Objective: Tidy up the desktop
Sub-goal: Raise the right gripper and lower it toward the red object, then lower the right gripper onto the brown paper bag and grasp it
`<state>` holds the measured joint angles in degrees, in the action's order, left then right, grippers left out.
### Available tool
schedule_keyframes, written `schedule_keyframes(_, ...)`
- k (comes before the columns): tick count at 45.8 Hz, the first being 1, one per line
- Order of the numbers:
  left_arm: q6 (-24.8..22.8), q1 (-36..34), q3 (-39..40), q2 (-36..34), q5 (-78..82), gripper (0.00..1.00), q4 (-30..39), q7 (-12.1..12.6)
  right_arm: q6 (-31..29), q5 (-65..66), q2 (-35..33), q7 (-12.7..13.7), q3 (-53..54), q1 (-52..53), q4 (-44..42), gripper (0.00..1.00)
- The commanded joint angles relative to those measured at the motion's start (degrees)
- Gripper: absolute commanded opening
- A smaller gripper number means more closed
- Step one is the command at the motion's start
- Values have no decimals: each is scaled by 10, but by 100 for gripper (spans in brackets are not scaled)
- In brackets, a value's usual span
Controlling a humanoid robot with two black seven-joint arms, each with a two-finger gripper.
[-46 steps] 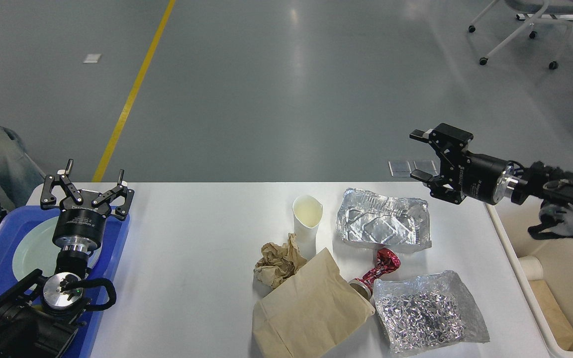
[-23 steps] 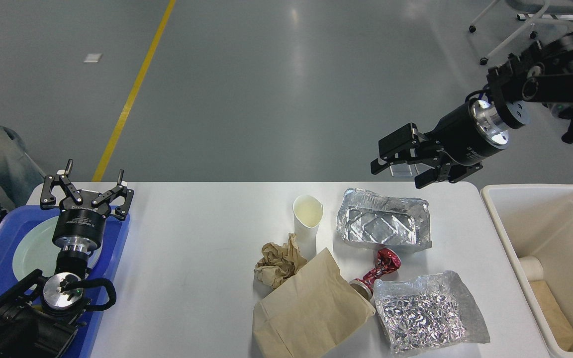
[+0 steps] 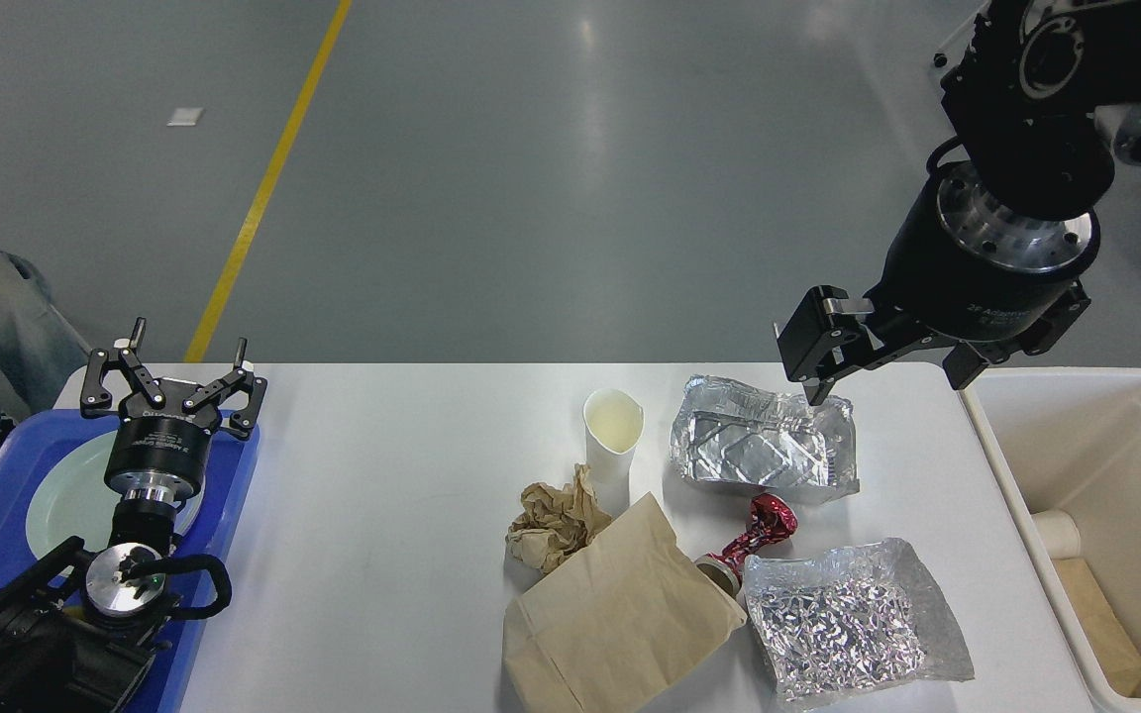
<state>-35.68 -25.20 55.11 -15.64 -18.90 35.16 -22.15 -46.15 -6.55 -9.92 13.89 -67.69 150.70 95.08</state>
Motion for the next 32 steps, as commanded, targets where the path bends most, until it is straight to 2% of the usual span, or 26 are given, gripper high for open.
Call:
schedule_keyframes(1, 0, 0, 0, 0, 0, 96, 0, 0, -8, -3, -5, -3, 0, 3, 1, 100)
schedule_keyframes(7, 1, -2, 0, 0, 0, 96, 0, 0, -31, -17, -16, -10, 14, -11, -2, 100)
schedule_keyframes(13, 0, 0, 0, 0, 0, 96, 0, 0, -7, -129, -10, -19, 85, -102, -14, 100)
schedule_keyframes(16, 0, 0, 0, 0, -1, 96, 0, 0, 44, -177, 2, -15, 120, -167, -27, 100)
schedule_keyframes(22, 0, 0, 0, 0, 0, 96, 0, 0, 211, -219, 44, -2, 172, -307, -49, 100)
schedule_keyframes(25, 0, 0, 0, 0, 0, 96, 0, 0, 292, -221, 60, 26, 193, -363, -65, 100)
schedule_keyframes(28, 0, -2, 0, 0, 0, 96, 0, 0, 360, -220, 77, 77, 215, -408, -81, 100)
schedule_keyframes(32, 0, -2, 0, 0, 0, 96, 0, 0, 420, -218, 110, 152, 264, -478, -122, 100)
